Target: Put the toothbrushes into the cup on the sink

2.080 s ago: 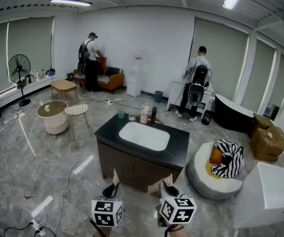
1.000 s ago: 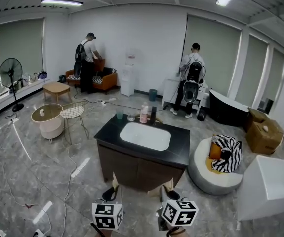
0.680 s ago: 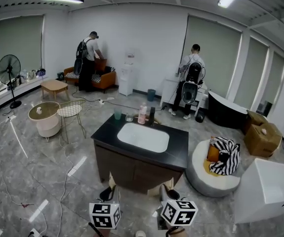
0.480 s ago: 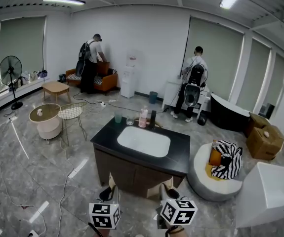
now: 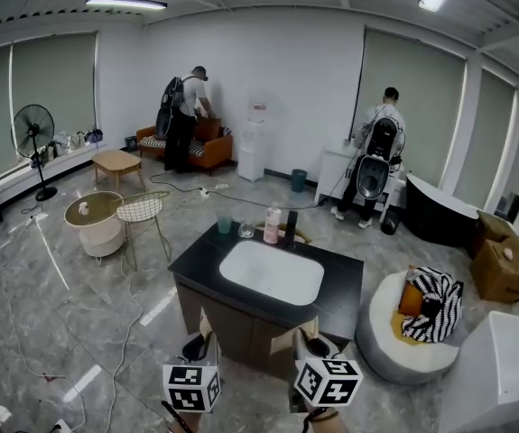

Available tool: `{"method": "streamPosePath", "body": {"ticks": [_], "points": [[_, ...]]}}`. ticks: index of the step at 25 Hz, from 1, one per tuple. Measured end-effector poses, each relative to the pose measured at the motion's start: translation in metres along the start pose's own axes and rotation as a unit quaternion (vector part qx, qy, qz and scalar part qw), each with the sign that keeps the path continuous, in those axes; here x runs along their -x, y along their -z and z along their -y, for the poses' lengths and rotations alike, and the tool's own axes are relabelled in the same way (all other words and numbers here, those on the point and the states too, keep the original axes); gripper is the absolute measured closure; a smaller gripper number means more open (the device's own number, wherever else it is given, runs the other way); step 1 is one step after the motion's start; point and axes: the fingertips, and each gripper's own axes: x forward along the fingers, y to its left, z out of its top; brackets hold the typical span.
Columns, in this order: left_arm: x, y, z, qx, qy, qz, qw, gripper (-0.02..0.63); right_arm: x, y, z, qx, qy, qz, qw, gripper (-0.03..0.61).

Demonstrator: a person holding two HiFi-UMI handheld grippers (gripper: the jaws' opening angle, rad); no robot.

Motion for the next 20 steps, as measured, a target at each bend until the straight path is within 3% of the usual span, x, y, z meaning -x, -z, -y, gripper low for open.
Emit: {"method": "streamPosePath", "body": {"ticks": [20], "points": [[-0.108,-0.021,-0.004,0.017,-0.044,0.000,0.9989,0.575,-0.108,-0.044,0.054,0.024,-0.058,-0.012,0.998,0.548]]}}
